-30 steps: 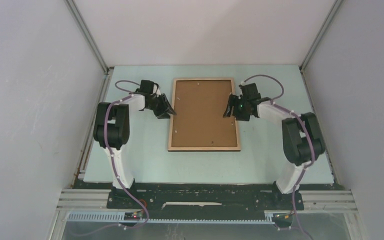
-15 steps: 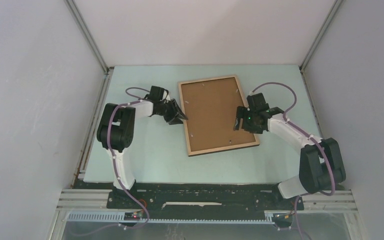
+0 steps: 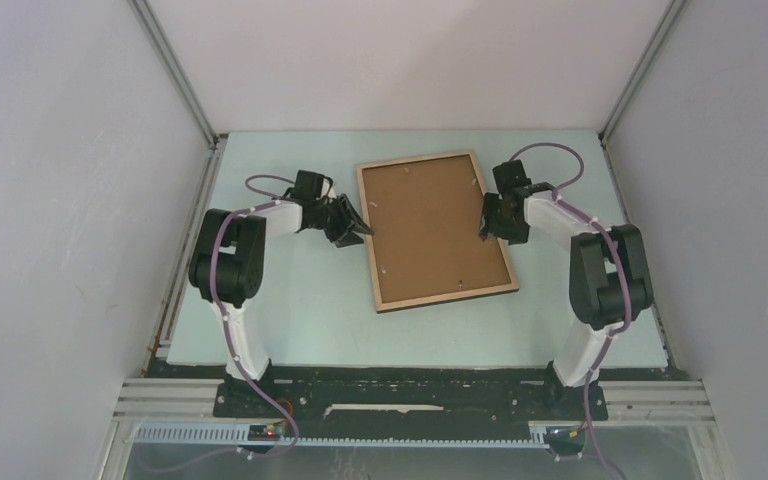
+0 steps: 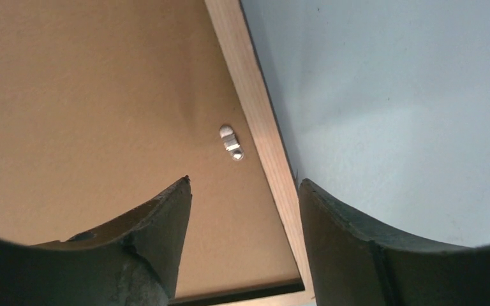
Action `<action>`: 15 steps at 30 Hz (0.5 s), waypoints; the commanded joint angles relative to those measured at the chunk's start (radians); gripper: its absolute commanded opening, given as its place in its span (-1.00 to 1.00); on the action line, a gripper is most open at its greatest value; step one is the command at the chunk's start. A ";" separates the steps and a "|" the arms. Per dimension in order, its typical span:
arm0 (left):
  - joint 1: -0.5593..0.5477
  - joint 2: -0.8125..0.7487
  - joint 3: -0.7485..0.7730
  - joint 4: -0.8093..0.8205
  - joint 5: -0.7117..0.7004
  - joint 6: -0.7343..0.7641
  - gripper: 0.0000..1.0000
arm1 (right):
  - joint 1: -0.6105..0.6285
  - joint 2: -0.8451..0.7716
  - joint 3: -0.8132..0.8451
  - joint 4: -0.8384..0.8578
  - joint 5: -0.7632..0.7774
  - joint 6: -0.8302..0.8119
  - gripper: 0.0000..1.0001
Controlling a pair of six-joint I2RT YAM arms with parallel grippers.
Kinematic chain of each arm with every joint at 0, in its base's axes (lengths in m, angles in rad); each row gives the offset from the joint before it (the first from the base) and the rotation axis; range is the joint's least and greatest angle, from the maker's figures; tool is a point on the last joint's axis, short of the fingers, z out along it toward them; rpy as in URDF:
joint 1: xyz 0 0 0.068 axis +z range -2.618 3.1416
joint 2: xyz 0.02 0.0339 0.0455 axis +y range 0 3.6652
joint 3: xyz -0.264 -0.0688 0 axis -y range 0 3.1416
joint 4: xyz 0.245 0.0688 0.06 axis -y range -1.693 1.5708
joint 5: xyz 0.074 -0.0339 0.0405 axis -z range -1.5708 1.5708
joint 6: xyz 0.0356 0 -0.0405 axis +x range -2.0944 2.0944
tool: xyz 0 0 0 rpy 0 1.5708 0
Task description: Put the photo into the frame
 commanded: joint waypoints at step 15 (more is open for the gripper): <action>0.006 -0.056 -0.020 0.037 0.027 -0.025 -0.04 | -0.010 0.113 0.080 0.017 0.032 -0.024 0.18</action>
